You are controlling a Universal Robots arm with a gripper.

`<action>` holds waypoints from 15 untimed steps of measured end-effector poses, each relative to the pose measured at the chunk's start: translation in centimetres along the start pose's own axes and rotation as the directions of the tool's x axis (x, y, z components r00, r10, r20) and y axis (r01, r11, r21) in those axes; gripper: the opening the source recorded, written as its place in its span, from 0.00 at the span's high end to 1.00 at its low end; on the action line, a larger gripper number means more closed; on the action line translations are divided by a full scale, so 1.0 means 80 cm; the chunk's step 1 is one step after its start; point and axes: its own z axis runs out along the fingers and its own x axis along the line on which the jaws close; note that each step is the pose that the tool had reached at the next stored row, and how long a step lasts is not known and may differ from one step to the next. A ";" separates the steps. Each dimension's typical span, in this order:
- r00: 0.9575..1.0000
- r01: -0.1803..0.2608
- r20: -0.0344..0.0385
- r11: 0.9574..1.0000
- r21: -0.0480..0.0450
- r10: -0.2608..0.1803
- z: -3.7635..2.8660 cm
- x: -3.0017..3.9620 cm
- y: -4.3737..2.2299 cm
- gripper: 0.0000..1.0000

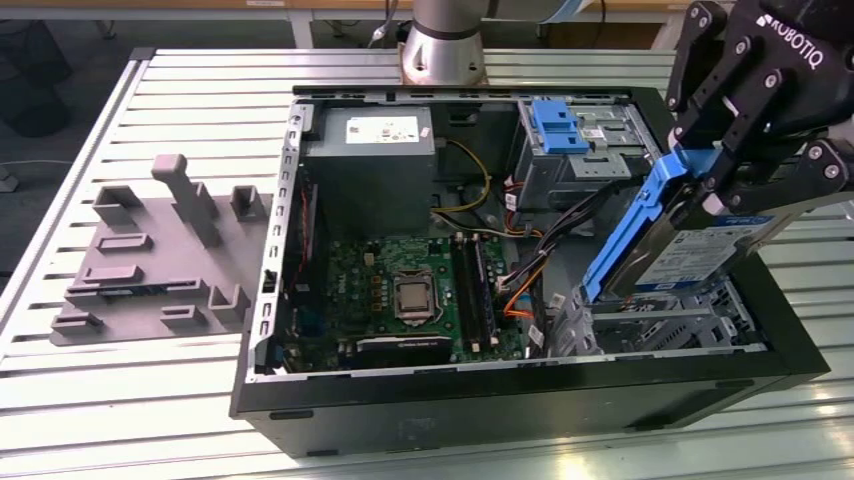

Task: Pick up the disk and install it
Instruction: 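Insert the disk into the insertion slot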

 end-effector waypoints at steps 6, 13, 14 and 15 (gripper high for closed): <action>1.000 0.000 0.000 1.000 0.000 0.000 0.0004 0.0000 0.0000 0.64; 1.000 -0.002 0.000 1.000 0.000 0.002 0.0025 0.0010 -0.0003 0.64; 1.000 -0.005 0.000 1.000 0.000 0.005 0.0036 0.0010 -0.0004 0.64; 1.000 -0.007 0.000 1.000 0.000 0.007 0.0050 0.0012 -0.0005 0.64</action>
